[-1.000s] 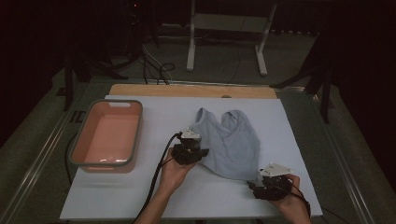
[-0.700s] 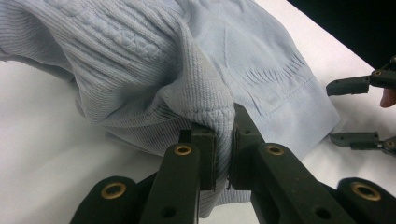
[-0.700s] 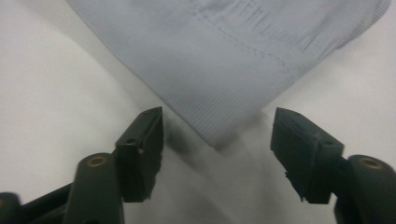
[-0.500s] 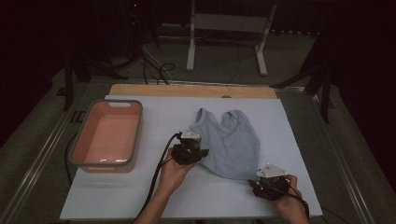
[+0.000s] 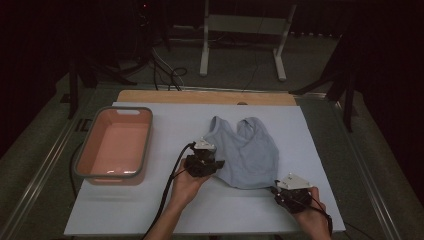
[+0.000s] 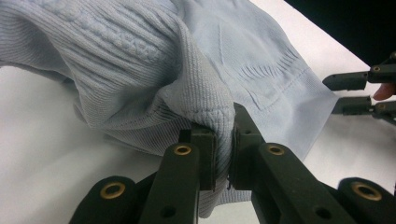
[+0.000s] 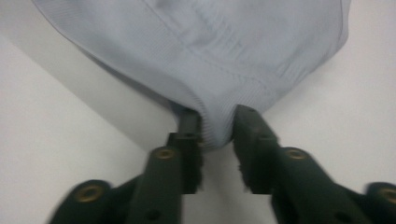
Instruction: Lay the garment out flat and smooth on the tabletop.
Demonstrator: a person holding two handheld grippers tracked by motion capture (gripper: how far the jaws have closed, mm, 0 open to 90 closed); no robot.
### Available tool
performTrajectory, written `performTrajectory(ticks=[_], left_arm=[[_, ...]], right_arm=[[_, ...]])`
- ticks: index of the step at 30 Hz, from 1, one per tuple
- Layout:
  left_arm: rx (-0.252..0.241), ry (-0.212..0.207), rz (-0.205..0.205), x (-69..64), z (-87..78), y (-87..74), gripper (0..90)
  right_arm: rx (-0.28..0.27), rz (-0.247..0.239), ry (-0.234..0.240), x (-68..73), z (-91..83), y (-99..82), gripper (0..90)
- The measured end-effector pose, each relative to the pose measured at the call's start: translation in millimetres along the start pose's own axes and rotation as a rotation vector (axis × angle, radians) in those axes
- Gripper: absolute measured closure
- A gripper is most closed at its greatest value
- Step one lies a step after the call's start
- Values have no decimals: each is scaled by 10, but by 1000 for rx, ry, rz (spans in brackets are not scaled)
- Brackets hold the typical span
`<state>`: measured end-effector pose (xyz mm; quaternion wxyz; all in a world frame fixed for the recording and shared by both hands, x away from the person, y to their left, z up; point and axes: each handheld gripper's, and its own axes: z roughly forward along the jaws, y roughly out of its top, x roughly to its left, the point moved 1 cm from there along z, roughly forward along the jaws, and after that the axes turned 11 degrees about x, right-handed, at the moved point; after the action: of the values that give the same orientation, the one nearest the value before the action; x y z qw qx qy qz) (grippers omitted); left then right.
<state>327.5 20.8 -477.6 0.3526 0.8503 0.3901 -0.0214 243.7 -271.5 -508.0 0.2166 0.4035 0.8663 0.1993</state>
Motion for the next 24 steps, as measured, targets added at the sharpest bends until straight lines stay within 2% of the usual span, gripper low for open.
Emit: performTrajectory(ticks=[4, 9, 15, 19, 24], left_arm=[[2, -2, 5, -3, 5, -11, 835], [4, -11, 13, 8, 8, -52, 820], [16, -14, 27, 23, 9, -134, 789], [32, -6, 49, 12, 3, -197, 743], [39, 6, 71, -10, -30, -284, 639]], right_arm=[[-32, -6, 11, 6, -53, 38, 831], [-72, 28, 28, -30, -123, 88, 841], [-119, 53, 23, -105, -219, 216, 843], [-143, 73, 27, -154, -257, 304, 844], [-164, 101, 26, -201, -283, 409, 844]])
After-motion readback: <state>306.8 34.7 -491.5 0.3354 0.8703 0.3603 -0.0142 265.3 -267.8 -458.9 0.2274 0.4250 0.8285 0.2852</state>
